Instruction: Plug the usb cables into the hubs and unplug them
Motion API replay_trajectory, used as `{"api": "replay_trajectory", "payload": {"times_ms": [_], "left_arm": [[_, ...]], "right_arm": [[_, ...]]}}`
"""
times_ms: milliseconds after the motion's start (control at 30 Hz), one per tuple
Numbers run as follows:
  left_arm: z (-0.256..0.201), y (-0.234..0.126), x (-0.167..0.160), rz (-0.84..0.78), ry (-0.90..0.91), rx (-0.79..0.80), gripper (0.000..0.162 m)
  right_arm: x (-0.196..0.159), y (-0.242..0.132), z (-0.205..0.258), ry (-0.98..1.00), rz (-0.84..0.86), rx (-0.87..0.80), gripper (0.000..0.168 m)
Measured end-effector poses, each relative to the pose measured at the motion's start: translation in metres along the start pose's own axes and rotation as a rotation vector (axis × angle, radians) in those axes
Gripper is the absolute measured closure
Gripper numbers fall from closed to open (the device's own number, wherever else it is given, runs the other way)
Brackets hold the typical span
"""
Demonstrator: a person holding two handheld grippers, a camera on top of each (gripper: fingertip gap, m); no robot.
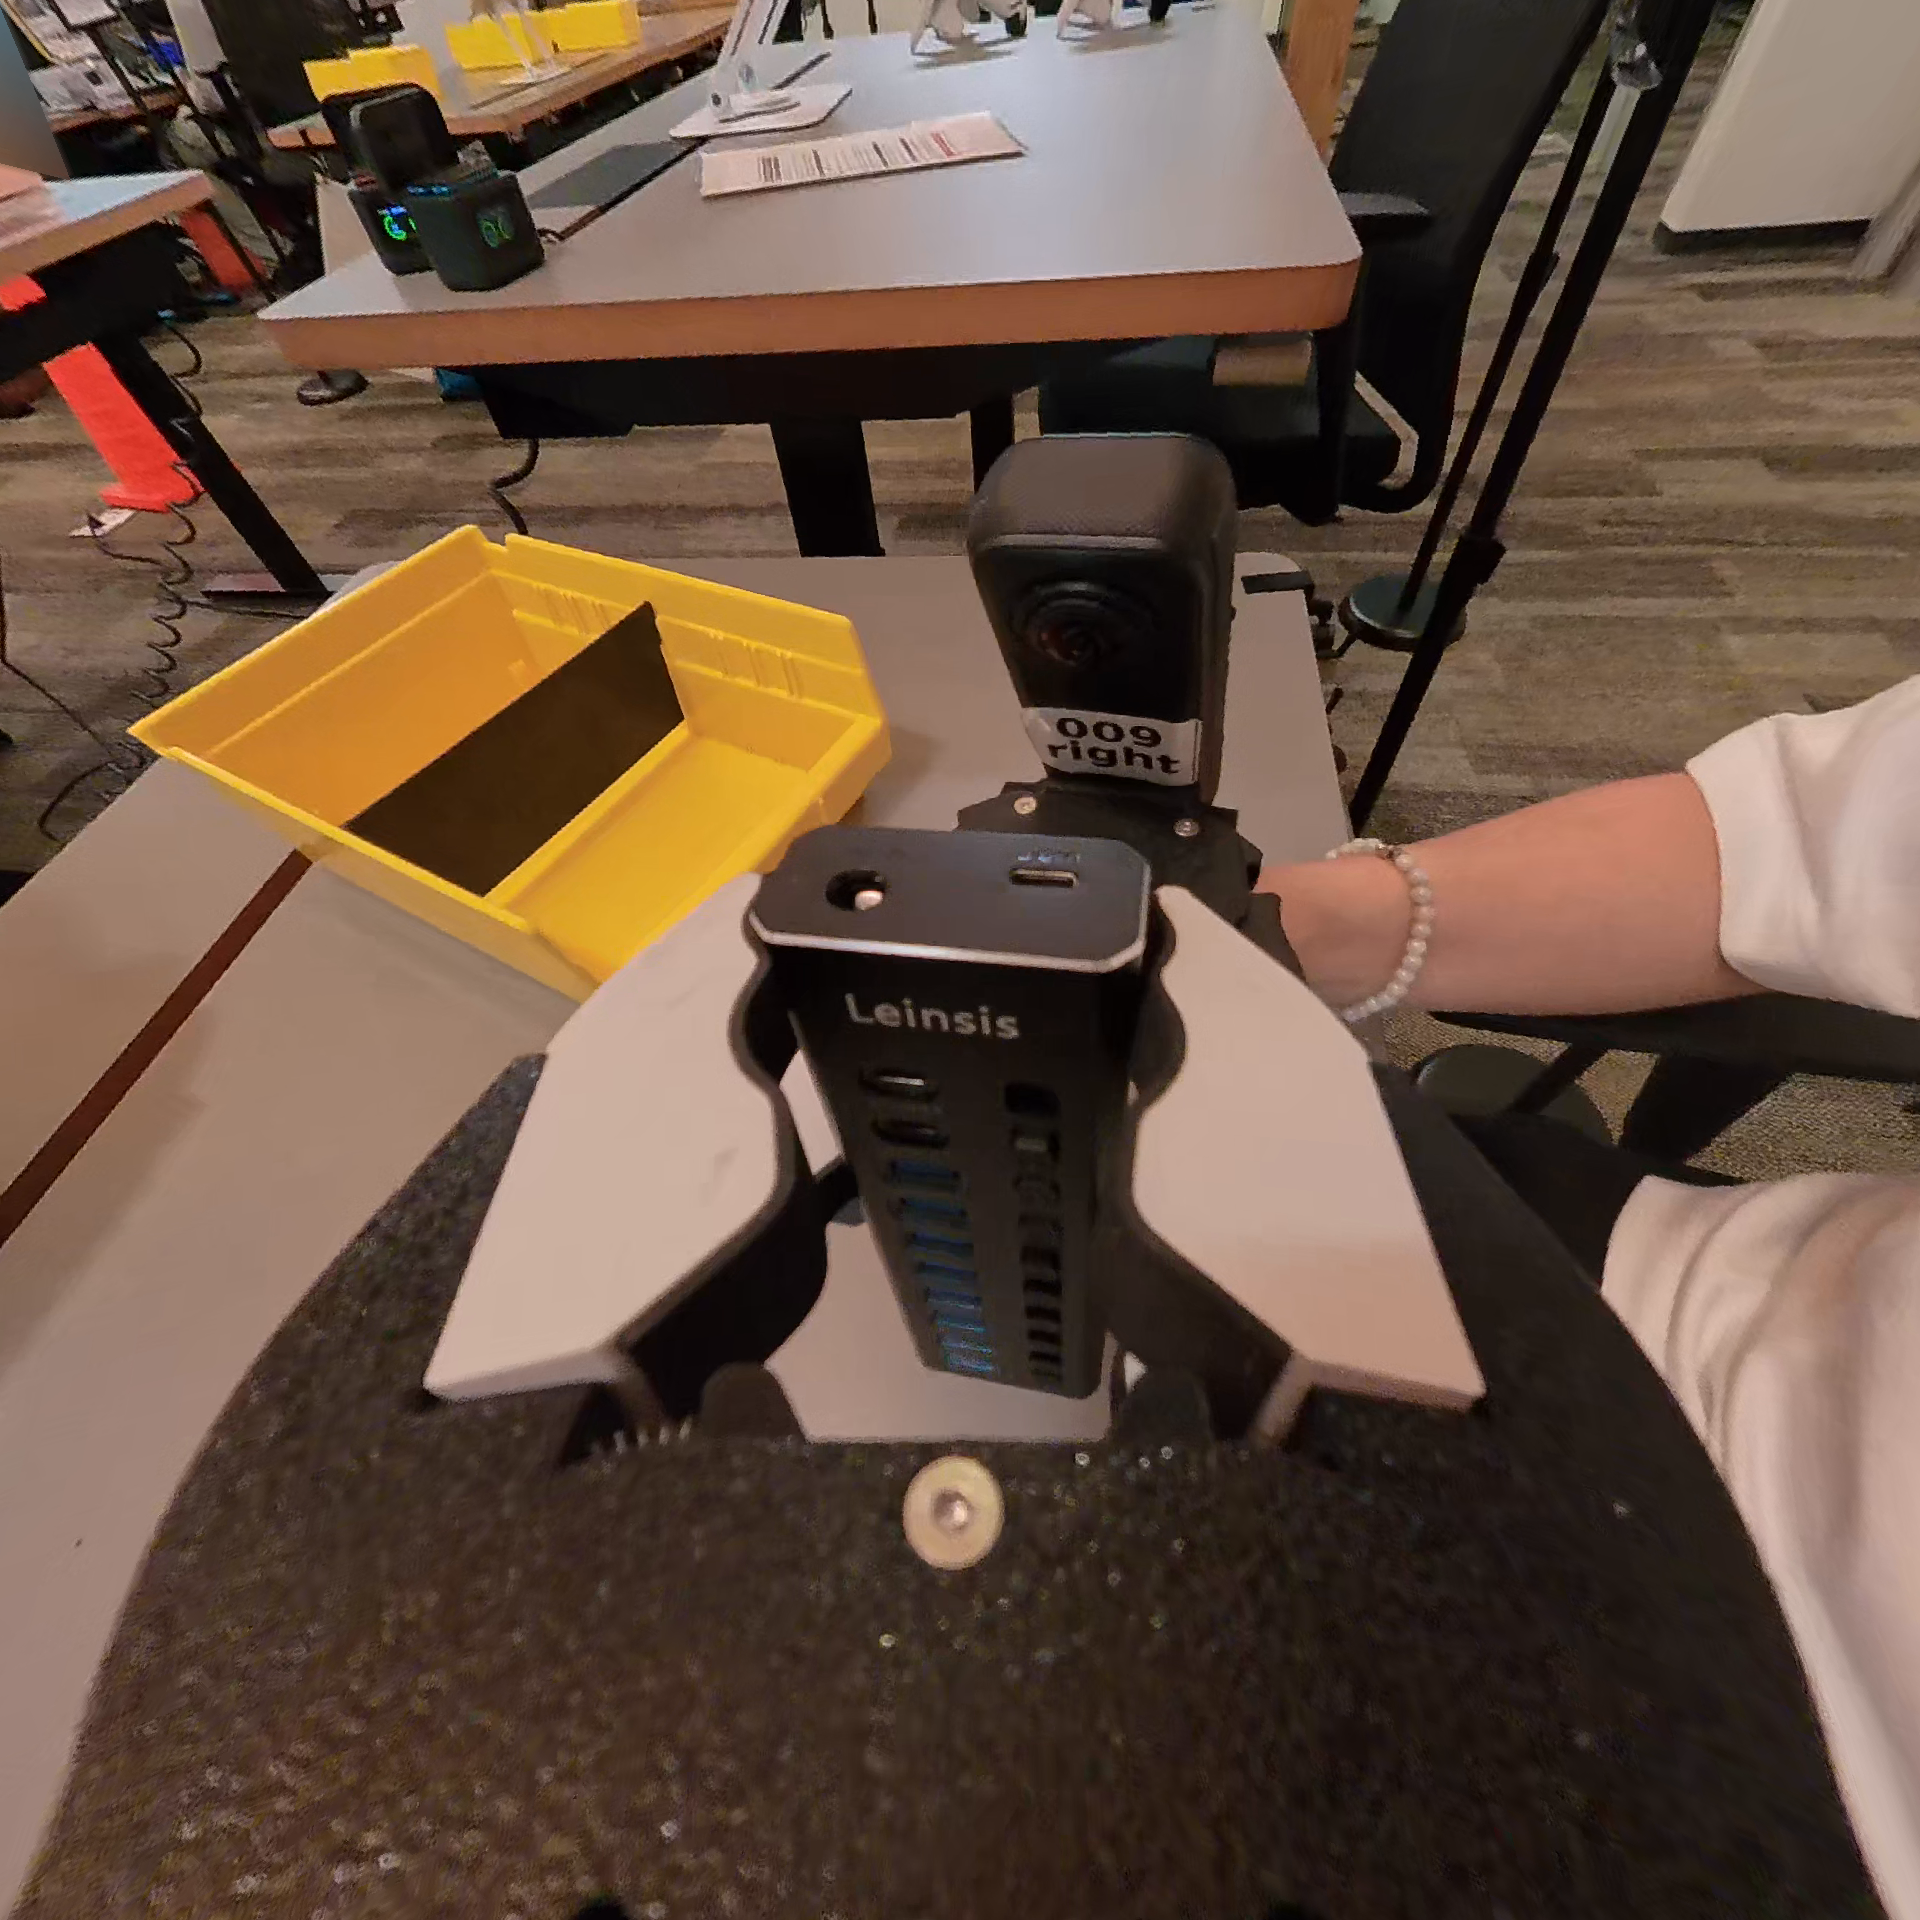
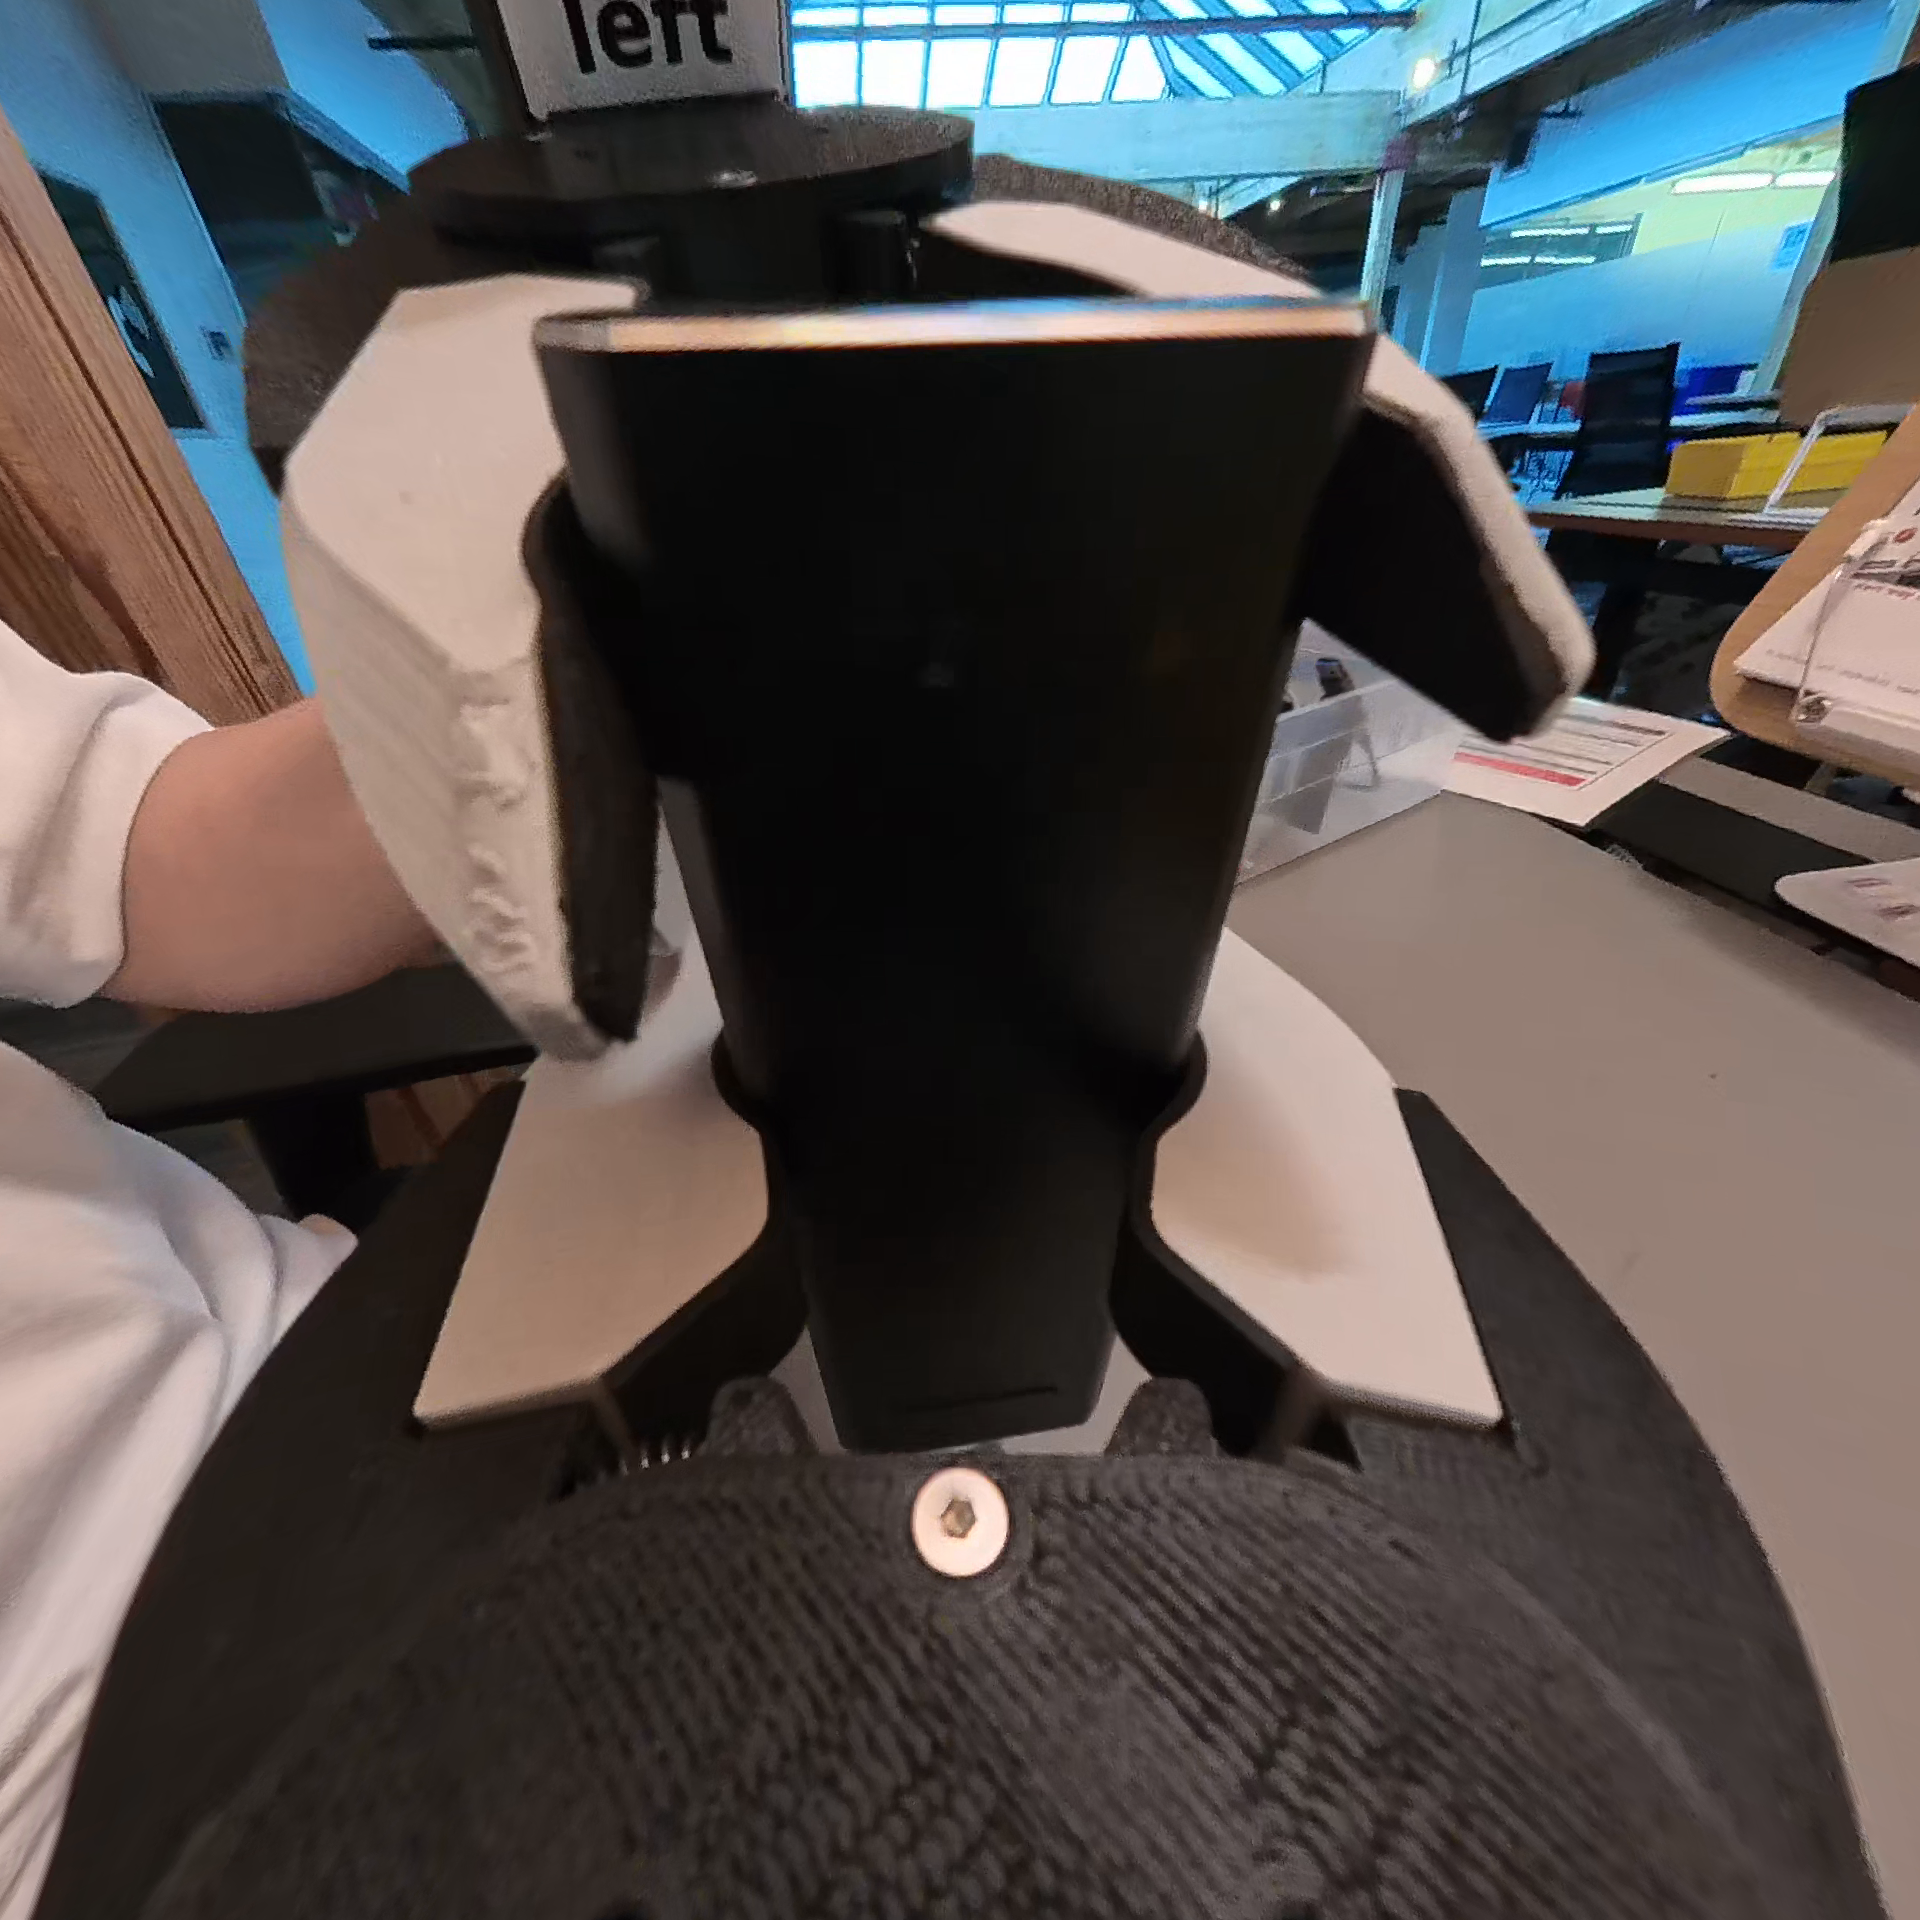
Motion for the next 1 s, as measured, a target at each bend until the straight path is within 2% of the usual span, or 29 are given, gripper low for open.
{"api": "replay_trajectory", "payload": {"times_ms": [233, 300, 400, 533, 833, 1000], "left_arm": [[0.003, -0.003, -0.009, 0.059, -0.002, 0.057, 0.098], [0.006, -0.005, -0.010, 0.049, 0.011, 0.112, 0.090], [0.007, -0.019, -0.006, -0.039, 0.018, 0.182, 0.086], [0.008, -0.048, -0.008, -0.172, -0.070, 0.192, 0.088], [0.043, -0.134, -0.075, -0.222, -0.274, 0.354, 0.097], [0.064, -0.206, -0.135, -0.089, -0.382, 0.551, 0.101]], "right_arm": [[-0.007, 0.004, 0.003, 0.017, -0.001, 0.035, 0.094], [-0.009, 0.003, -0.001, 0.029, 0.001, 0.022, 0.094], [-0.009, -0.005, -0.013, 0.049, -0.012, -0.022, 0.094], [-0.007, -0.022, -0.033, 0.050, -0.026, -0.110, 0.094], [0.004, -0.029, -0.047, 0.077, -0.068, -0.196, 0.094], [0.017, -0.028, -0.051, 0.050, -0.082, -0.224, 0.094]]}}
Point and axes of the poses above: each gripper's, where its closed fingertips meet, y out along the fingers, x out of its top, z = x × y across the jaws, the point moved 2 cm from there along -y, back along the fingers, and after that the axes turned 9 degrees about -y, right-handed, at the moved point
